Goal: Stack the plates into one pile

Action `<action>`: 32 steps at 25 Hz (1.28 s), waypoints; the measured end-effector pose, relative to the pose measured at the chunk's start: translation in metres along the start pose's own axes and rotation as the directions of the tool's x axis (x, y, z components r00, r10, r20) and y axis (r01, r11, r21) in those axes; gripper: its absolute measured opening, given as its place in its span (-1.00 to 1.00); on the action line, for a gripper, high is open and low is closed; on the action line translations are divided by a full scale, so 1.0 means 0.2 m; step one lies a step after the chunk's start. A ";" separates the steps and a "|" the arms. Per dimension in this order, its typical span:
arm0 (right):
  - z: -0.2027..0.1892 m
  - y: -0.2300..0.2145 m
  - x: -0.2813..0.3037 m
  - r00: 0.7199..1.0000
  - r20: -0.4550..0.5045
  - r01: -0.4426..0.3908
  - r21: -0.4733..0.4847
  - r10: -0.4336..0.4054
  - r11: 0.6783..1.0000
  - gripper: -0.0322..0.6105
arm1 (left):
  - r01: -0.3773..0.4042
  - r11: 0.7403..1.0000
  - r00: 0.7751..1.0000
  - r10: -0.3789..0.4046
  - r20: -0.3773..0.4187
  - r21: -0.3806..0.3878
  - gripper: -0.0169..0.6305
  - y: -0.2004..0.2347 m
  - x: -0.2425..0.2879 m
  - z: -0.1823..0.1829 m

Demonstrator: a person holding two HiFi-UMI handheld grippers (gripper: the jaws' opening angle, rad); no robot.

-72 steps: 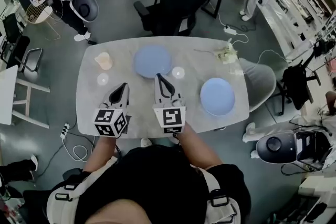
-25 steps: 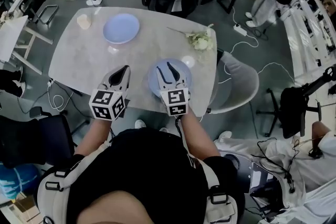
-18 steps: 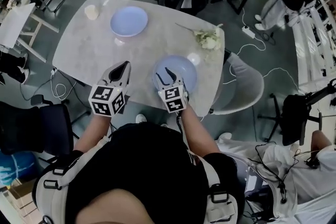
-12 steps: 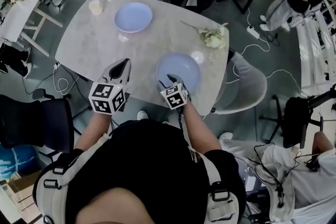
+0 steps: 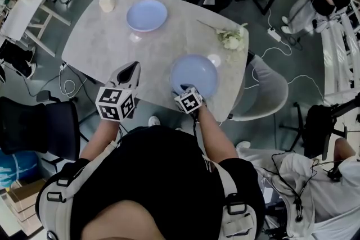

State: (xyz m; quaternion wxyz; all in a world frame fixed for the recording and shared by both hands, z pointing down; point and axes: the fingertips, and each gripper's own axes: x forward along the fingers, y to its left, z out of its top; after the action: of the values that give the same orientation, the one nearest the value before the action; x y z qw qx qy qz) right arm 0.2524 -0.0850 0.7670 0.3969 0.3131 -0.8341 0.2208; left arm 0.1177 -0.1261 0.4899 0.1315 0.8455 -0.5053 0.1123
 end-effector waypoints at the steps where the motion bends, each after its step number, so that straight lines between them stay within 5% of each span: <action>1: -0.01 0.02 0.01 1.000 -0.014 -0.007 -0.020 0.007 1.000 -0.33 | 0.001 1.000 1.000 -0.001 0.003 0.002 -0.94 0.00 -0.01 0.00; 11: -0.22 0.05 0.12 0.969 -0.238 0.021 -0.184 -0.065 0.983 -0.35 | -0.011 1.000 1.000 0.011 0.007 0.001 -0.94 0.03 -0.09 -0.02; 14: -0.25 0.00 0.11 0.956 -0.258 0.077 -0.239 -0.140 0.968 -0.61 | -0.016 1.000 1.000 0.016 0.008 -0.002 -0.94 0.05 -0.11 -0.02; 18: -0.25 -0.01 0.10 0.939 -0.265 0.122 -0.340 -0.219 0.932 -0.69 | -0.020 1.000 1.000 0.020 0.010 -0.007 -0.94 0.06 -0.14 -0.03; 24: -0.10 -0.07 -0.02 0.915 -0.125 0.290 -0.459 -0.384 0.840 -0.82 | -0.019 1.000 1.000 0.019 0.023 -0.014 -0.94 0.06 -0.17 -0.02; 32: 0.12 -0.10 -0.21 0.875 0.045 0.426 -0.543 -0.481 0.724 -0.82 | -0.008 1.000 1.000 0.008 0.030 -0.012 -0.94 0.02 -0.18 -0.02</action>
State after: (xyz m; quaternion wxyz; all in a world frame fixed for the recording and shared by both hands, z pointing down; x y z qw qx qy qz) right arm 0.2741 -0.0996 0.7222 0.5507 0.3723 -0.7389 -0.1104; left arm 0.0974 -0.0977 0.4829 0.1286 0.8442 -0.5112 0.0971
